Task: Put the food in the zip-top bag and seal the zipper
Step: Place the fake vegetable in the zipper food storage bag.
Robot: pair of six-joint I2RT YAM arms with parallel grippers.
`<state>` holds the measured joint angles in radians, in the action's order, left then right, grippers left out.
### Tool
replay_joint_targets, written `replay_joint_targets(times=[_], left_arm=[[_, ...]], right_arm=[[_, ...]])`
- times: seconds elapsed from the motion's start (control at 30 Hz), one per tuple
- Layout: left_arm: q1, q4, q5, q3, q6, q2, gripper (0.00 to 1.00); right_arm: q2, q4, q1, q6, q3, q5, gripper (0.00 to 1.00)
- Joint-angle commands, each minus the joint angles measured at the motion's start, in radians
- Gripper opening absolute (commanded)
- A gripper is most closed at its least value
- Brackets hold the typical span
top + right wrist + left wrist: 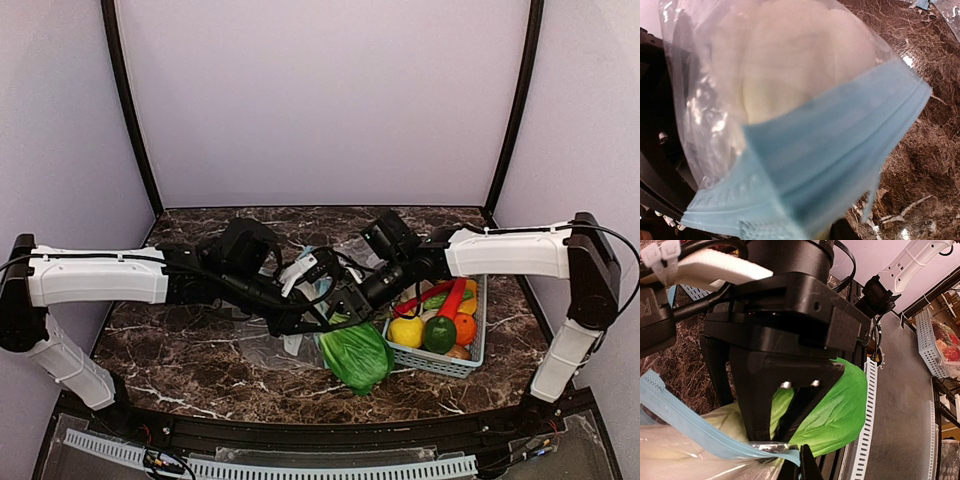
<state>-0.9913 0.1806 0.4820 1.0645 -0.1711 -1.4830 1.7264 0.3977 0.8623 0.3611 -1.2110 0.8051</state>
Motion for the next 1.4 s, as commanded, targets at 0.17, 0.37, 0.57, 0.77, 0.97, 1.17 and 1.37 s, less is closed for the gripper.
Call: replay_joint_targets(times=[0.17, 0.37, 0.57, 0.77, 0.97, 1.17, 1.37], left_arm=[[0.005, 0.004, 0.006, -0.038, 0.017, -0.047, 0.01], [0.008, 0.008, 0.073, -0.017, 0.039, -0.075, 0.01], [0.004, 0.058, 0.163, -0.009, 0.069, -0.092, 0.03], [0.004, 0.056, 0.051, -0.019, 0.028, 0.038, 0.62], [0.018, 0.135, -0.083, -0.005, -0.013, 0.182, 0.85], [0.158, 0.282, -0.228, -0.051, -0.093, 0.338, 0.91], [0.266, 0.334, -0.327, -0.108, -0.153, 0.412, 0.93]], right_arm=[[-0.083, -0.091, 0.067, -0.073, 0.108, -0.006, 0.29], [-0.094, -0.136, 0.075, -0.038, 0.158, -0.049, 0.29], [-0.122, -0.204, 0.080, -0.079, 0.177, -0.048, 0.31], [-0.105, -0.179, 0.081, -0.128, 0.173, -0.059, 0.28], [-0.085, -0.184, 0.084, -0.141, 0.176, -0.070, 0.25], [-0.088, -0.190, 0.087, -0.146, 0.178, -0.072, 0.25], [-0.090, -0.188, 0.088, -0.147, 0.174, -0.066, 0.25]])
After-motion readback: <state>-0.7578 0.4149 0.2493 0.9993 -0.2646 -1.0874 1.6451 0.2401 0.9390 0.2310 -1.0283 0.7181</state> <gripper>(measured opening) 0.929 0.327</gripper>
